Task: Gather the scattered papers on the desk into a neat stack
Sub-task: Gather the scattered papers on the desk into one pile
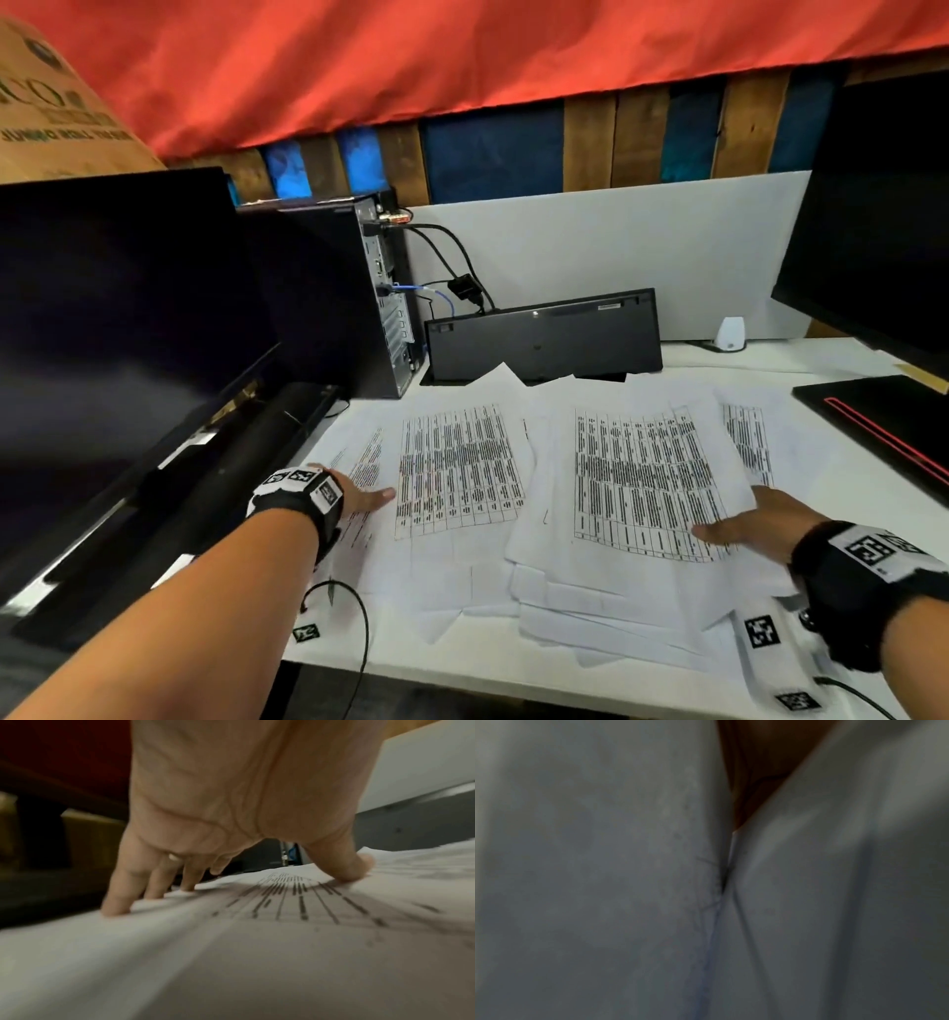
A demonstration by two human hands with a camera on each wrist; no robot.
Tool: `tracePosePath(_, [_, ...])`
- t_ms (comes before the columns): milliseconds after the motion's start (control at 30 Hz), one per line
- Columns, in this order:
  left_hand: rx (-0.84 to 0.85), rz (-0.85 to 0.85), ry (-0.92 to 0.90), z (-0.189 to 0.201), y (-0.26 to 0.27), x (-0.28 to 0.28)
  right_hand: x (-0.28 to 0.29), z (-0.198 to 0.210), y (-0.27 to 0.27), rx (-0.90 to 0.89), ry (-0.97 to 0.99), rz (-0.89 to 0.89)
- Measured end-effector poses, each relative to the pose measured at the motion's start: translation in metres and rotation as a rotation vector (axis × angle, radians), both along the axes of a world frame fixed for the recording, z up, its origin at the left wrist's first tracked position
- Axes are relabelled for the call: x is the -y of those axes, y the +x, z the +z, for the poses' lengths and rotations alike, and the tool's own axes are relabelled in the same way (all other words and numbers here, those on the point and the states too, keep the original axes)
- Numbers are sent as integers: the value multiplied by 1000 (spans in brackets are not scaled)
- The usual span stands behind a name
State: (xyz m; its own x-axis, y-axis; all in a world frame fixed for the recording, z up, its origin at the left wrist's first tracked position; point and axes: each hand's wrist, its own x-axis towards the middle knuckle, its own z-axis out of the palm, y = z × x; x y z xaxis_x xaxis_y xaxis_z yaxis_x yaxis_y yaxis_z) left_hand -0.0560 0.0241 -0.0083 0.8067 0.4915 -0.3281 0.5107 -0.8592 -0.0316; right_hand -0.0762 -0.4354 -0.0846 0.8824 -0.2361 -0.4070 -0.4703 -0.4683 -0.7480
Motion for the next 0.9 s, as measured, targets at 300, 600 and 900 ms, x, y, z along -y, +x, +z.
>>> tracePosePath(300, [88, 15, -169, -2, 9, 0, -8, 15, -5, 5, 48, 13])
tracePosePath(600, [149, 63, -215, -5, 19, 7, -12, 24, -8, 14, 35, 24])
tracePosePath(900, [552, -226, -290, 18, 13, 26, -19, 32, -14, 15, 68, -36])
